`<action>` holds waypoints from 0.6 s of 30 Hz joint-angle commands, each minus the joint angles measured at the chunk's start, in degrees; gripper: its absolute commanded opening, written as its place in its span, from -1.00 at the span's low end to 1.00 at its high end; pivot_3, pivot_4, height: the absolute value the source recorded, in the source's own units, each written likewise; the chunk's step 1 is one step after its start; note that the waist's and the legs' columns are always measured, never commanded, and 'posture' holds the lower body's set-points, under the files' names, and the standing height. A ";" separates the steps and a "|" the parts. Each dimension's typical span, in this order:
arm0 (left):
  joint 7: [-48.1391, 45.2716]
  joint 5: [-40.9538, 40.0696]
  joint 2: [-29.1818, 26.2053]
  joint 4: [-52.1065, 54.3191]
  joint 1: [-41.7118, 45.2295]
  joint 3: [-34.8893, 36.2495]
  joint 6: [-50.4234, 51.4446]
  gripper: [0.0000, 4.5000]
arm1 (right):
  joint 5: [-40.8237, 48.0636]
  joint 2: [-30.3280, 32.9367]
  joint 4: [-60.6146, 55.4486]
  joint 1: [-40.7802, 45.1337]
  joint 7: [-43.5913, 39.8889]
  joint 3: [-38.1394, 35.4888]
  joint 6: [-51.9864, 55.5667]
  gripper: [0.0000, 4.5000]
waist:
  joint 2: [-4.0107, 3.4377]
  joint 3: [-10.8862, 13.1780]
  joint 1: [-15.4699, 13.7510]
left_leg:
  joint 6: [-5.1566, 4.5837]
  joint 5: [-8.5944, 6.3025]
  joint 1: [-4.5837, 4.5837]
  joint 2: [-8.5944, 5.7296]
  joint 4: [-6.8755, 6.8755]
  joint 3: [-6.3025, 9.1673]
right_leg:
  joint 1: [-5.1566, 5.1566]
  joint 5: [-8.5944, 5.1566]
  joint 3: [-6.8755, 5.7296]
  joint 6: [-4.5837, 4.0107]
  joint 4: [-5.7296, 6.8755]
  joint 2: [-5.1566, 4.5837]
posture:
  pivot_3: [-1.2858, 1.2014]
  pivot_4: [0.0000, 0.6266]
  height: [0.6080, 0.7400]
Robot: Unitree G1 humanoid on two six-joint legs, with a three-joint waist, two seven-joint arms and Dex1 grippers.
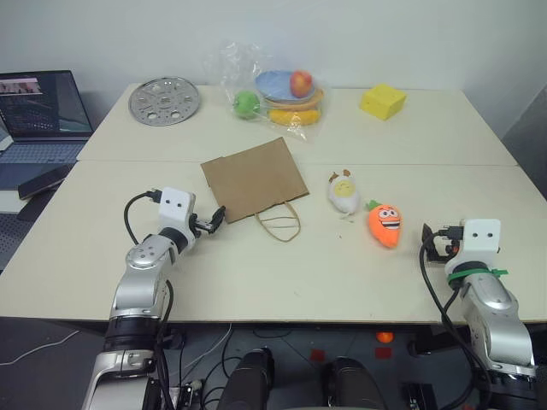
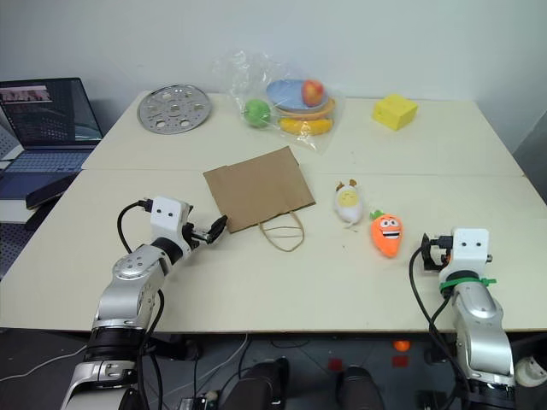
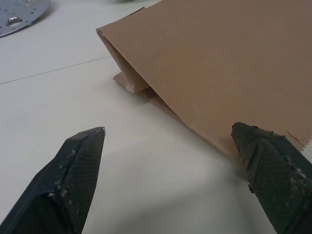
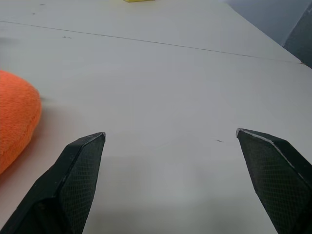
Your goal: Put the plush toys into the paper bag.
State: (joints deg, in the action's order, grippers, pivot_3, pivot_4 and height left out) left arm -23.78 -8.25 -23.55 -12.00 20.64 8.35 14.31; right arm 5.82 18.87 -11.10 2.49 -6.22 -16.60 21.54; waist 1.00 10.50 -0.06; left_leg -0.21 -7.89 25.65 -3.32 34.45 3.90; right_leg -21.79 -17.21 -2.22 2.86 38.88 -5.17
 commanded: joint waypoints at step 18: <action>-5.71 -4.08 -4.30 11.31 -7.81 1.99 -0.41 0.98 | 0.64 1.84 -3.02 0.56 -1.62 -1.66 -1.03 1.00 | 0.00 0.00 0.03 | 0.01 0.00 0.00 0.05 -0.14 -0.05 | -0.25 -0.05 0.04 -0.12 0.00 -0.02 | 0.03 -0.52 1.00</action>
State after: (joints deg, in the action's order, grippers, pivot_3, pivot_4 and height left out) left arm -29.41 -12.16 -27.53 -3.66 11.87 10.45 14.50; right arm 5.88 19.85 -12.49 2.55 -7.51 -16.89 21.54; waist 0.99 10.50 -0.03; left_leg -0.20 -7.89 25.65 -3.28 34.31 3.84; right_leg -22.08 -17.26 -2.18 2.74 38.87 -5.19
